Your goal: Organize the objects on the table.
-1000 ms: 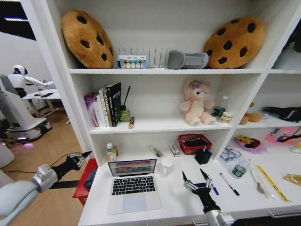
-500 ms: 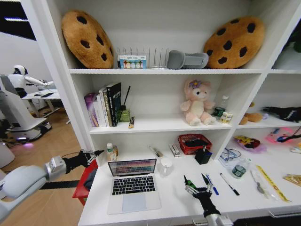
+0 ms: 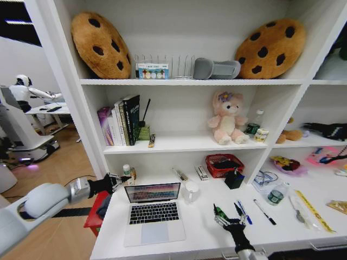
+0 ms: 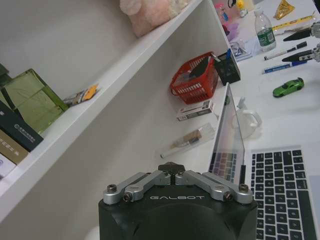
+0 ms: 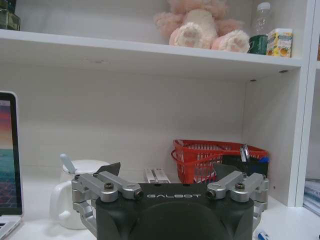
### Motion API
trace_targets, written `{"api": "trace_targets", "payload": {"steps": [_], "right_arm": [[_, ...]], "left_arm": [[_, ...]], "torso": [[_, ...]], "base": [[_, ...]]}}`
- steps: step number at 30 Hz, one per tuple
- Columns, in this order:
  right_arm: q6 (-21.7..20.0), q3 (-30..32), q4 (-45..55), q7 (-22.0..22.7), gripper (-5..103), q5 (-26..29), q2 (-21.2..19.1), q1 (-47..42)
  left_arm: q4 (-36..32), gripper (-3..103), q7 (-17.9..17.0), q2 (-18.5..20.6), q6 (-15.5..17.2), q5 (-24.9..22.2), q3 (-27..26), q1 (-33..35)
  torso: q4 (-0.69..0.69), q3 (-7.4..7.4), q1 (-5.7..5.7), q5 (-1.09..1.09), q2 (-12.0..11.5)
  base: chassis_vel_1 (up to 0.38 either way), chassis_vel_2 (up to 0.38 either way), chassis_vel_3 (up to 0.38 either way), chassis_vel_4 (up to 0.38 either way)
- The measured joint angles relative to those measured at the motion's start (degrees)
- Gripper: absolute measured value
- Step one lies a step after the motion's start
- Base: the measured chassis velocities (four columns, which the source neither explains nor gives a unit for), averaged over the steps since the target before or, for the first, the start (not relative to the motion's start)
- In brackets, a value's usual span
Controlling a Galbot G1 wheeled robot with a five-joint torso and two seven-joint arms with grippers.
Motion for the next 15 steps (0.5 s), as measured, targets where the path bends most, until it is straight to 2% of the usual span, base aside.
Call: {"api": "trace_targets", "payload": {"steps": [1, 3, 9, 11, 12, 15], "right_arm": [[0.0, 0.0, 0.0, 0.0, 100, 0.0, 0.0, 0.0], [0.3, 0.4, 1.5, -0.3, 100, -0.1, 0.5, -0.8], [0.9, 0.2, 2.1, -0.4, 100, -0.8, 2.2, -1.4], [1.2, 0.1, 2.1, -0.5, 100, -1.1, 2.9, -1.5], [1.2, 0.1, 2.1, -0.5, 100, -1.1, 2.9, -1.5], [1.4, 0.1, 2.0, -0.8, 100, -1.1, 3.8, -1.8]], "left_arm": [[0.0, 0, 0.0, 0.0, 0.0, 0.0, 0.0, 0.0], [0.7, 0, 0.6, -0.7, 0.5, 0.0, 4.1, -5.1], [0.6, 0, 2.0, -0.8, 1.3, 0.0, 9.5, -10.3], [0.6, 0, 2.7, -1.2, 2.0, 0.2, 14.4, -14.4], [0.6, 0, 2.7, -1.2, 2.0, 0.2, 14.4, -14.4], [1.2, 0, 2.9, -2.7, 2.9, 0.5, 21.8, -21.5]], "torso": [[0.00, 0.00, 0.00, 0.00, 0.0], [-0.01, 0.00, 0.00, -0.01, 0.0], [0.02, 0.00, 0.00, 0.00, 0.0], [0.02, 0.00, 0.00, 0.00, 0.0], [0.02, 0.00, 0.00, 0.00, 0.0], [0.00, 0.00, 0.00, -0.01, 0.0]], "base": [[0.000, 0.000, 0.000, 0.000], [0.000, 0.000, 0.000, 0.000], [0.000, 0.000, 0.000, 0.000], [0.000, 0.000, 0.000, 0.000], [0.000, 0.000, 0.000, 0.000], [0.000, 0.000, 0.000, 0.000]]}}
